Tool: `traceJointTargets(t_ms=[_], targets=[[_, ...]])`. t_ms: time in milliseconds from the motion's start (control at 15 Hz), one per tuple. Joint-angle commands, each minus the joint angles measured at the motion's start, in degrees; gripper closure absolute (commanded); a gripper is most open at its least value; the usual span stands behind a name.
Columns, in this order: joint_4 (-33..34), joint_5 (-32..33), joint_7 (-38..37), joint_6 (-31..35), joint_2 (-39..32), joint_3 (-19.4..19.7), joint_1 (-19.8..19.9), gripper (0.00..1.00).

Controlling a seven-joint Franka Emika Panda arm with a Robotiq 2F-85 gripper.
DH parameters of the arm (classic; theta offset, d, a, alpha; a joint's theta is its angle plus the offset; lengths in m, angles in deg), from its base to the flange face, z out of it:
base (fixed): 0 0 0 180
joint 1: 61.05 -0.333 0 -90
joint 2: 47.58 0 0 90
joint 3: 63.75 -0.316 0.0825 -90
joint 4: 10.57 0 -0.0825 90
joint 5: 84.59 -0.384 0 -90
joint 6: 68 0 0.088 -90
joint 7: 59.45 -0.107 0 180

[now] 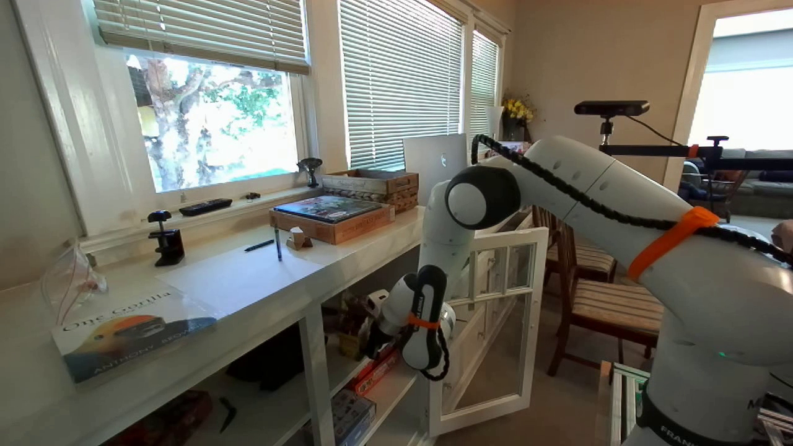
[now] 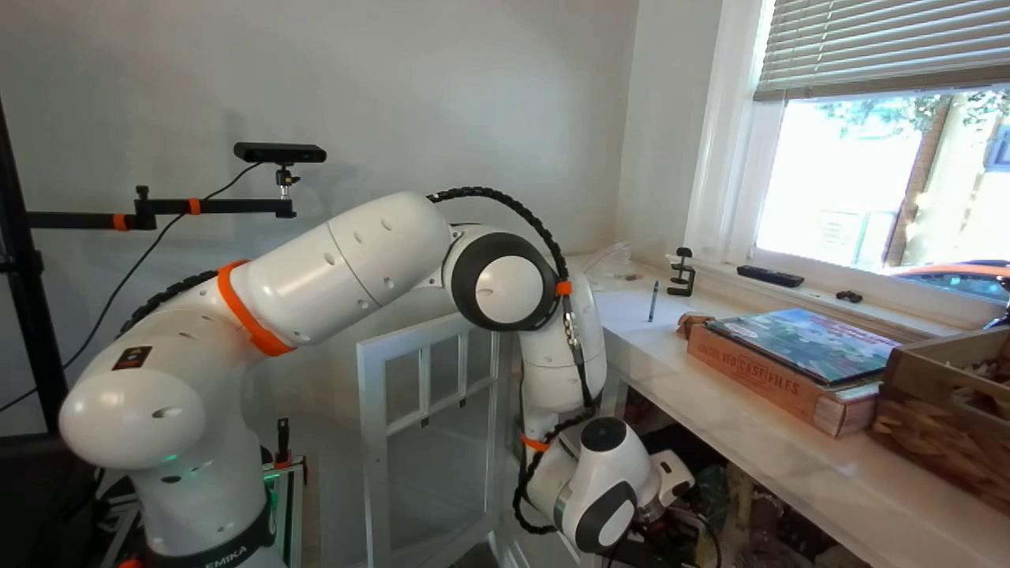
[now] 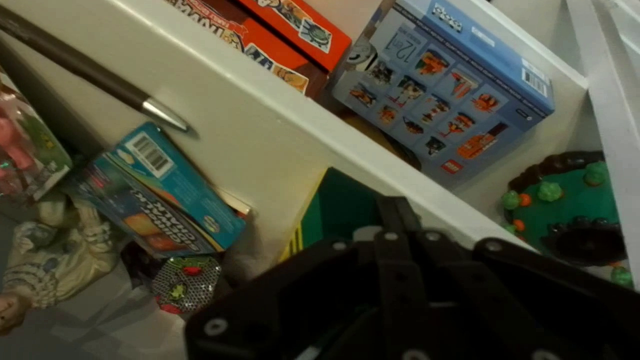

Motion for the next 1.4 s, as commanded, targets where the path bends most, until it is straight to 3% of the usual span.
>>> traceJointTargets(t_ms=[0, 667, 1000, 1333], targets=[[0.0, 3.5, -1.7, -2.1, 0.9, -2.2, 1.7, 1.00], [-1.8, 4.3, -2.4, -4.2, 3.2, -3.3, 2.5, 1.00], [-7.6, 1.0, -4.5, -11.2, 9.6, -0.6, -0.4, 1.00], [-11.5, 0.6, -5.8, -18.6, 14.6, -0.7, -0.3, 1.00]])
